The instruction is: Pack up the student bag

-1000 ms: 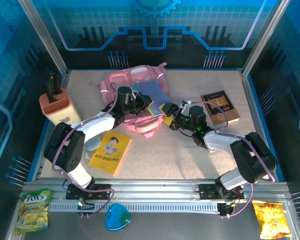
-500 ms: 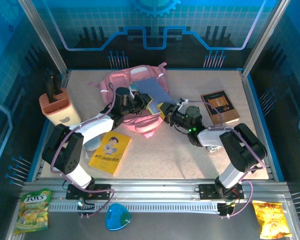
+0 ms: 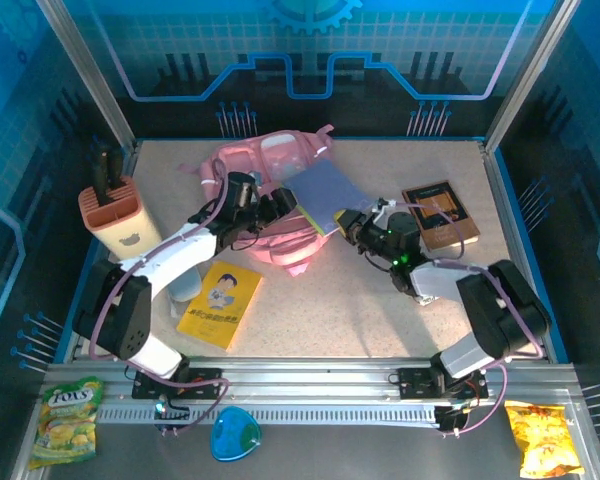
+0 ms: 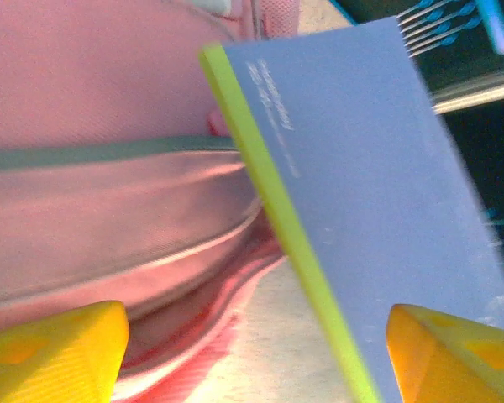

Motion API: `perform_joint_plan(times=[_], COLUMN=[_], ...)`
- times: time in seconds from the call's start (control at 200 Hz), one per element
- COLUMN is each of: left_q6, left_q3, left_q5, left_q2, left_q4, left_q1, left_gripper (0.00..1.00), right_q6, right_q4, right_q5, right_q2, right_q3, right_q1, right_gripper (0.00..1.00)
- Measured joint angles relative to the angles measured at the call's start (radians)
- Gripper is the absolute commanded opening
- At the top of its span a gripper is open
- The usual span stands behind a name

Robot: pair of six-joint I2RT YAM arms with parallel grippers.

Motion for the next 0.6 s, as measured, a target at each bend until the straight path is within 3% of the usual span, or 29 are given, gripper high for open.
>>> perform_joint_plan(times=[0.21, 0.6], left_q6=[0.372, 0.919], left_q3=[0.185, 0.452], left_q5=[-0.058, -0.117], left_q2=[0.089, 0.328], left_q4=[-0.222, -0.519], left_q1=[0.001, 0.0], left_gripper=[0.91, 0.8], right_q6=[-0.132, -0.275], right_q4=[-0.238, -0.555], right_q5=[0.026, 0.101], right_q2=[-0.182, -0.357], right_q3=[-0.011, -0.011], right_q1=[-0.065, -0.115], right_gripper=[0.01, 0.01])
